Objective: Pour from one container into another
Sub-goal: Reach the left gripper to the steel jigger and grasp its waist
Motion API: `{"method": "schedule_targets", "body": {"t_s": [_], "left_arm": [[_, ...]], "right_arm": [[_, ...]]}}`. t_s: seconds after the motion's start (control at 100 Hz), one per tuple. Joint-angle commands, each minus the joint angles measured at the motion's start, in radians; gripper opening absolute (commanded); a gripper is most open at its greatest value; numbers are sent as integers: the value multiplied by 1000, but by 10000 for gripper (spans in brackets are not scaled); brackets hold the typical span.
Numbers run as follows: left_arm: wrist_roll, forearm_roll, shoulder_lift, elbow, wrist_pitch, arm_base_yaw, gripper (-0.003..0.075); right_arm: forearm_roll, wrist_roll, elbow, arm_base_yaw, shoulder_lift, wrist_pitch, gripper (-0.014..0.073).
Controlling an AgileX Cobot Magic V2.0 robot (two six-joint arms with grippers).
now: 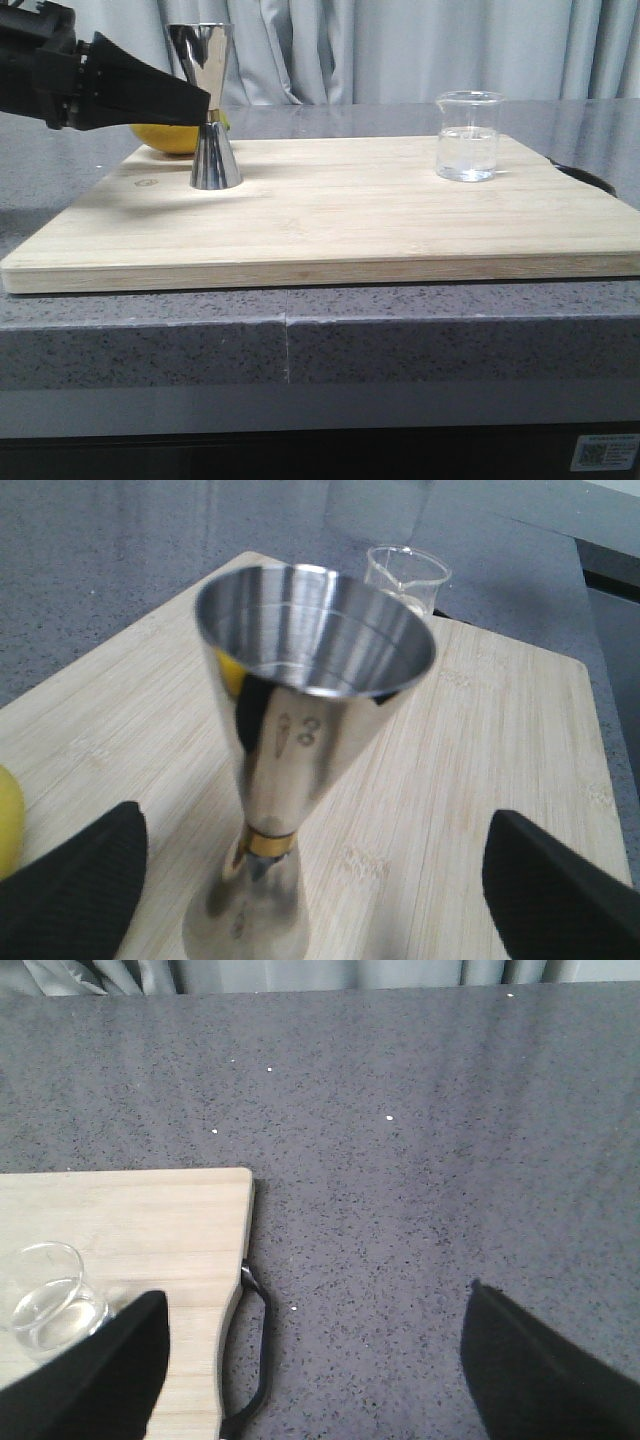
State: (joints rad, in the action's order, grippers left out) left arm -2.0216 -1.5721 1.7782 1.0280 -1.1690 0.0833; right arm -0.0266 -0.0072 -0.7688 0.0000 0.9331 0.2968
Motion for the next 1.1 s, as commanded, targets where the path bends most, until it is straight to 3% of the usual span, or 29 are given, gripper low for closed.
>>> {"method": "schedule_targets", "body": {"t_s": [0.0, 0.4, 0.65, 1.09], "left_arm": [[-14, -84, -31, 29, -40, 24, 629], [-29, -136, 17, 29, -36, 74, 606], [-31, -146, 17, 29, -36, 74, 438], [-31, -148, 17, 29, -39, 74, 232]], "right_arm": [[11, -11, -37, 1, -6, -79, 542], [11, -11, -37, 1, -6, -81, 542], [11, -11, -37, 1, -6, -81, 542], [11, -11, -37, 1, -6, -81, 541]]}}
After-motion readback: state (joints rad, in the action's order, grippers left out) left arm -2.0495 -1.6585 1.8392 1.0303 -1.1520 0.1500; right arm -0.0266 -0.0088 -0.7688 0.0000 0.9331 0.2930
